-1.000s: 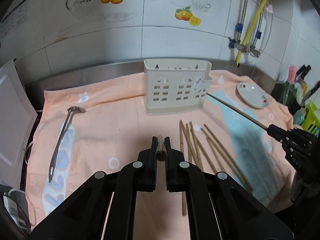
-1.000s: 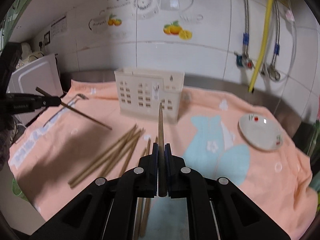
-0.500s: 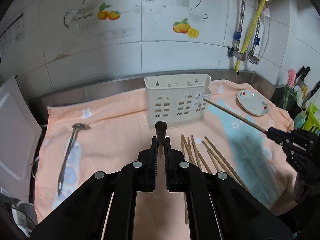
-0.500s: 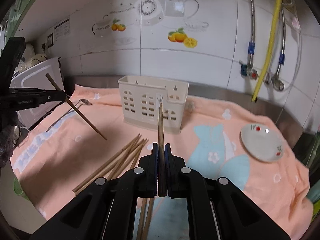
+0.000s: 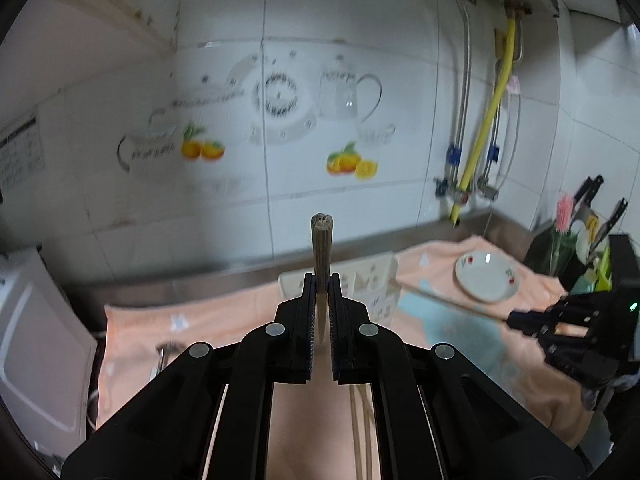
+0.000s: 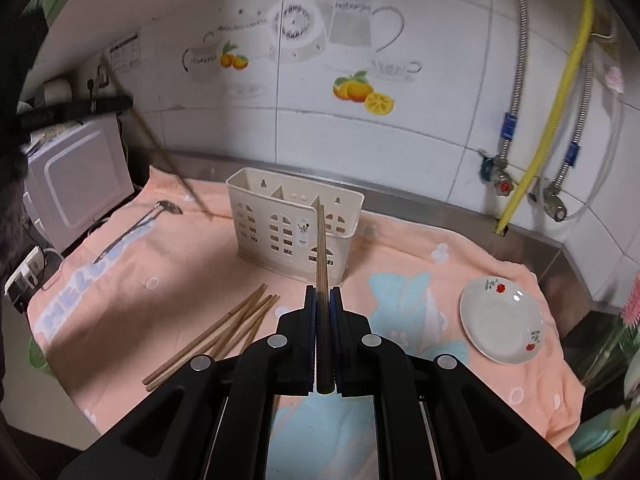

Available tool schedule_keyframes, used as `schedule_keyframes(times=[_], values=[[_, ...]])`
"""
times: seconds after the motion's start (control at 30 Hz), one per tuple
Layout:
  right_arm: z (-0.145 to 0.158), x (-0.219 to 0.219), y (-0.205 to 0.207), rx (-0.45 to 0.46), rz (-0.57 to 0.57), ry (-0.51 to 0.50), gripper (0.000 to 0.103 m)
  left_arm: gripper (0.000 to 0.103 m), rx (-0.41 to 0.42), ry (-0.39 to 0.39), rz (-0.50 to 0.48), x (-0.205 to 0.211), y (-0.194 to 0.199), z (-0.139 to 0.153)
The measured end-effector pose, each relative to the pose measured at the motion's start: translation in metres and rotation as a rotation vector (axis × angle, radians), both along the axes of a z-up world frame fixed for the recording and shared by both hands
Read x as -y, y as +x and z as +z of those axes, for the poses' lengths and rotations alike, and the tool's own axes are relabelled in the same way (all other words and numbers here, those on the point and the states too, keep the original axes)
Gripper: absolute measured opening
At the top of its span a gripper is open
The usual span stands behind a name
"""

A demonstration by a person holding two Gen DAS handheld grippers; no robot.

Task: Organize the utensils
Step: 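Lift the left tool's chopstick toward the white holder while the right tool carries its chopstick there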

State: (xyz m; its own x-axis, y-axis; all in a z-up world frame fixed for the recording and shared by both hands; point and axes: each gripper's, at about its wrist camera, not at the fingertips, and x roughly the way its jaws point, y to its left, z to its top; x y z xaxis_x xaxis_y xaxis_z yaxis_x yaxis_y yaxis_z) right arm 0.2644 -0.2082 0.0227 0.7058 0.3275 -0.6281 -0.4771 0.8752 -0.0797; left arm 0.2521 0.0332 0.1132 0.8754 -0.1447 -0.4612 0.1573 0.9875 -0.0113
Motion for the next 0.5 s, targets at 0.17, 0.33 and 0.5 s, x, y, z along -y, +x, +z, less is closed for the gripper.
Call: schedule_keyframes(times=[0.17,0.33,0.5], values=[[0.006,-0.006,0.026,-0.049,0.012,-0.032,0.007,0.005,0.03,0.01,-0.015,0.01,0.021,0.021],[0.006,-0.015,0.049,-0.114,0.04,-0.074,0.007,0.005,0.026,0.015,-0.008,0.013,0.053,0.026],[0.01,-0.017,0.07,-0.185,0.052,-0.088,0.007,0.005,-0.027,-0.011,-0.003,0.008,0.086,0.009]])
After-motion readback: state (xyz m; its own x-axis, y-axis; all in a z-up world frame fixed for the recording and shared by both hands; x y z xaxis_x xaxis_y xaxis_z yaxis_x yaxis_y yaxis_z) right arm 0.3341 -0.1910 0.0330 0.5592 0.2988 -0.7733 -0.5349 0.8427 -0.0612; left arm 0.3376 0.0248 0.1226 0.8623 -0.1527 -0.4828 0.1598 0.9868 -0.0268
